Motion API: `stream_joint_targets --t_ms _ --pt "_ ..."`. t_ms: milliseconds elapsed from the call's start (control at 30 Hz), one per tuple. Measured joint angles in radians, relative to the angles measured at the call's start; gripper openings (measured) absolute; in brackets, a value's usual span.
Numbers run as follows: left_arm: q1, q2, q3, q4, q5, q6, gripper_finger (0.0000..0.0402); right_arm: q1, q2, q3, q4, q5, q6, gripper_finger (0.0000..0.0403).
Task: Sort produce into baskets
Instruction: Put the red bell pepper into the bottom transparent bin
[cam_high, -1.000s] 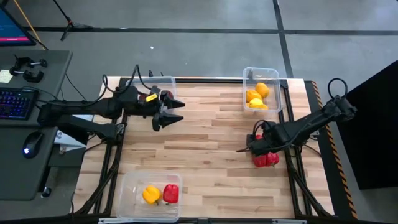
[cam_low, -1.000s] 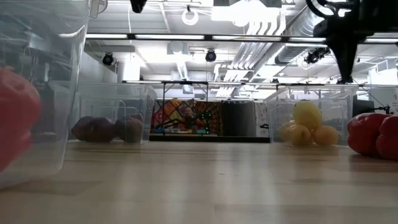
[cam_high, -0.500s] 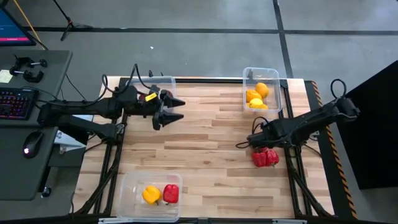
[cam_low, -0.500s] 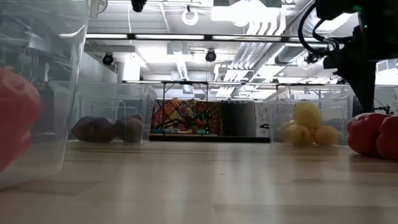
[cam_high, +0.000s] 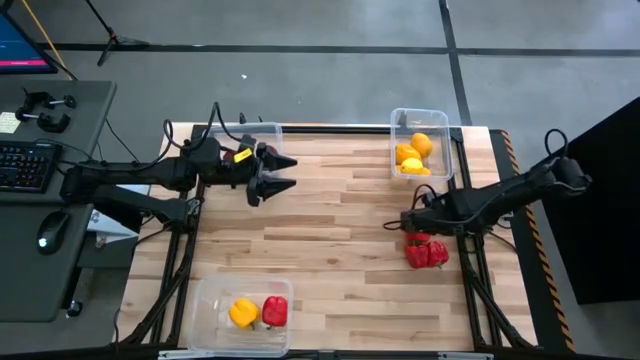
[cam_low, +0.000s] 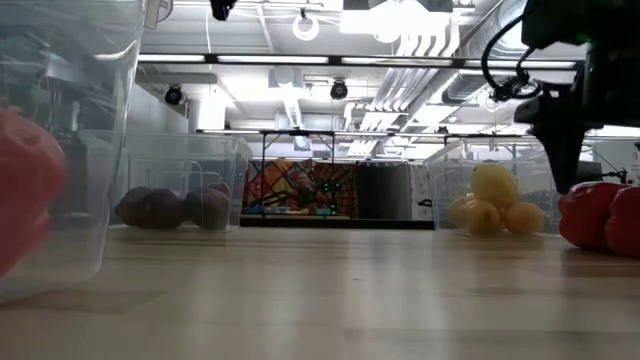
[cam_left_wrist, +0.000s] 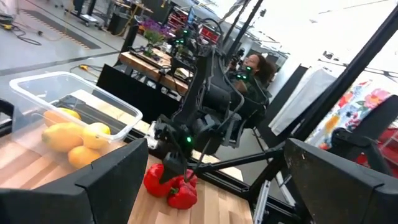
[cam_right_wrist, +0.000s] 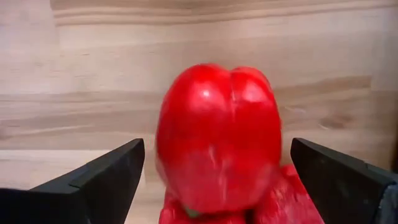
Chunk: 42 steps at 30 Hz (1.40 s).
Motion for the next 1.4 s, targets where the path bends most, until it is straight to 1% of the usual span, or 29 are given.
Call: stream_joint_targets --t_ms 200,333,467,567,733,833,867,933,1000,1100,1167,1200,1267,1333,1400 --pt "0.0 0.0 0.0 0.0 -0.019 -0.008 0.0365 -0.024 0.053 -0.066 0.07 0.004 -0.016 0.0394" --pt "0.0 0.0 0.0 0.003 -0.019 -0.011 0.0365 -0.03 0.091 -0.076 0.081 0.034 -0.009 0.0394" --pt "0.001 -0.023 0.0 0.088 0.01 -0.012 0.0365 -0.03 0.097 -0.074 0.117 0.07 -0.015 0.039" --pt "0.012 -0.065 0.001 0.155 0.037 0.011 0.0365 -0.03 0.094 -0.074 0.133 0.072 -0.016 0.0363" --pt "0.044 -0.177 0.001 0.188 0.062 0.019 0.0365 -0.02 0.093 -0.067 0.168 0.057 -0.016 0.0268" --pt "0.054 -0.261 0.001 0.165 0.064 0.031 0.0365 0.006 0.092 -0.005 0.17 0.108 -0.023 0.0263" --pt "0.057 -0.289 0.001 0.155 0.072 0.04 0.0365 0.017 0.09 0.028 0.172 0.143 -0.032 0.0263" --pt "0.058 -0.339 0.001 0.142 0.103 0.055 0.0365 0.044 0.089 0.098 0.201 0.249 -0.057 0.0263" --pt "0.058 -0.385 0.001 0.115 0.117 0.072 0.0365 0.077 0.089 0.166 0.271 0.38 -0.104 0.0263" --pt "0.058 -0.445 0.001 0.061 0.119 0.092 0.0365 0.121 0.096 0.237 0.462 0.577 -0.239 0.0263" --pt "0.058 -0.466 0.002 0.03 0.116 0.105 0.0365 0.141 0.119 0.268 0.62 0.651 -0.355 0.0263" --pt "0.058 -0.47 0.002 0.023 0.114 0.108 0.0365 0.147 0.139 0.285 0.702 0.664 -0.417 0.0263" --pt "0.058 -0.471 0.002 0.022 0.114 0.108 0.0365 0.154 0.199 0.324 0.852 0.655 -0.538 0.0269" --pt "0.058 -0.468 0.002 0.028 0.111 0.101 0.0365 0.157 0.285 0.378 0.98 0.628 -0.635 0.0274" --pt "0.058 -0.457 0.002 0.03 0.111 0.08 0.0365 0.157 0.391 0.455 1.068 0.58 -0.717 0.0275"
